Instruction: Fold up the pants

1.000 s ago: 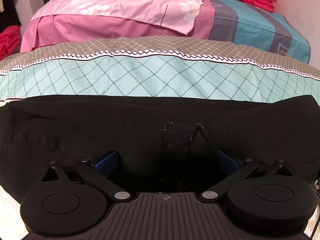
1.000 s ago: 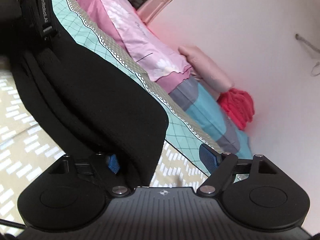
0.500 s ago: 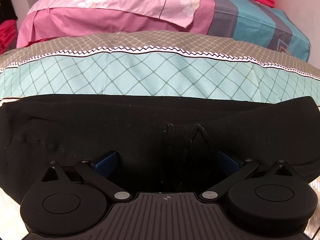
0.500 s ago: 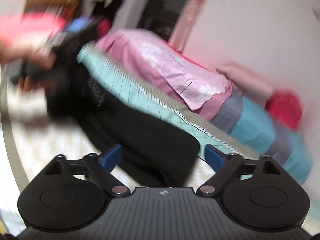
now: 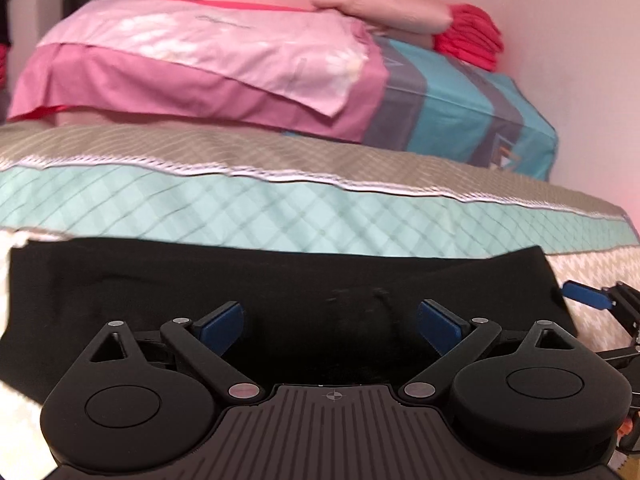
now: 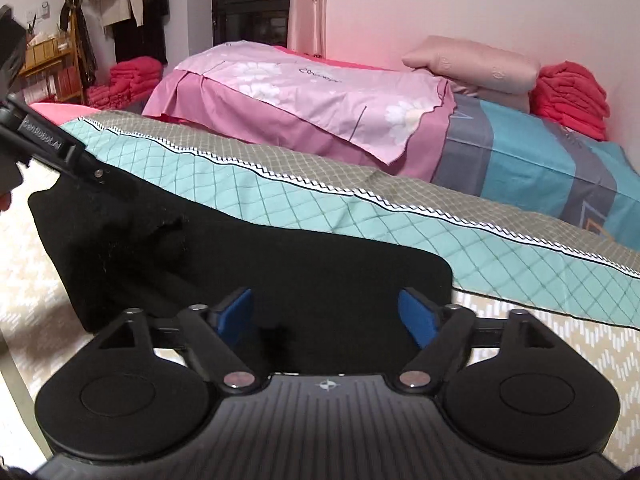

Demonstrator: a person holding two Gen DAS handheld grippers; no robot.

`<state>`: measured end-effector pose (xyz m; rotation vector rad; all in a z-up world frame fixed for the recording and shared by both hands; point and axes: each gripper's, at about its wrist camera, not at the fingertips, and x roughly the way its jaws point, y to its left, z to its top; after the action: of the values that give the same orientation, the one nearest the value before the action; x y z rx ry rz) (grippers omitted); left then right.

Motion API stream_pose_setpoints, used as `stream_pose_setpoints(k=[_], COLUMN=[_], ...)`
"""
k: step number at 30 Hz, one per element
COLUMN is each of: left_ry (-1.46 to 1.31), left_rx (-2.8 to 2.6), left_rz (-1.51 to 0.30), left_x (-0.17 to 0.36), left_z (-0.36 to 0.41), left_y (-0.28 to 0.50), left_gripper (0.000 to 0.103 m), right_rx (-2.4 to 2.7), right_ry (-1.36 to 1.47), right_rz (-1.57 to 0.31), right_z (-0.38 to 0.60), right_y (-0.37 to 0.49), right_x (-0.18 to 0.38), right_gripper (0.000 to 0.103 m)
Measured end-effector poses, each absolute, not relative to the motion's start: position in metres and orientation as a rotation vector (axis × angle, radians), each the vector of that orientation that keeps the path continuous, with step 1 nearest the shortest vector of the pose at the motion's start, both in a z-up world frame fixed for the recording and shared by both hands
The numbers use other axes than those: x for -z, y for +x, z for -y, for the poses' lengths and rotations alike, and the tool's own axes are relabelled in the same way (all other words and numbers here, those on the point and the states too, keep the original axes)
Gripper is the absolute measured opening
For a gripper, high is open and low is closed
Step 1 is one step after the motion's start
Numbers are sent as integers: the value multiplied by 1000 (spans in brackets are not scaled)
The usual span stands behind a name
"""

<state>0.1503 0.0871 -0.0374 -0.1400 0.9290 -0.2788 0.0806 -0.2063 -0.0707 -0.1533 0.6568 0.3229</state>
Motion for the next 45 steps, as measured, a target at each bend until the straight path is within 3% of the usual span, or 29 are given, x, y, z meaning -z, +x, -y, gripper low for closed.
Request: stream_pose_setpoints(k=[3, 6, 8, 12, 22, 27, 37, 45], left_ry=[-154, -154, -148, -160, -155, -147, -70, -58], left_rx=[211, 152, 118, 35, -81, -106, -99, -343], left_rz=[-958, -991, -1005, -1042, -1071, -1079, -998, -1050], left_x=[45, 49, 53, 63, 69, 86, 37, 46], left_z=[-100, -114, -120, -132, -149, -154, -184, -262], left_y=[144, 143, 139, 132, 117, 128, 114, 95], left_gripper=[103, 103, 103, 103, 103, 103, 103, 103], right_rx=[-308, -297, -307, -298, -281, -213, -384, -563], right_ry=[-206, -176, -152, -203, -203, -204, -236, -348], right_rz=[-774, -715, -689, -797, -793, -701, -598, -615], right_z=[195, 194, 193, 185, 185, 184, 81, -29], right_y=[93, 88, 87, 99, 99, 82, 86, 90], right_x=[84, 74, 71, 89, 82, 64, 38, 45], right_gripper=[86, 86, 92, 93, 95, 95, 95, 95])
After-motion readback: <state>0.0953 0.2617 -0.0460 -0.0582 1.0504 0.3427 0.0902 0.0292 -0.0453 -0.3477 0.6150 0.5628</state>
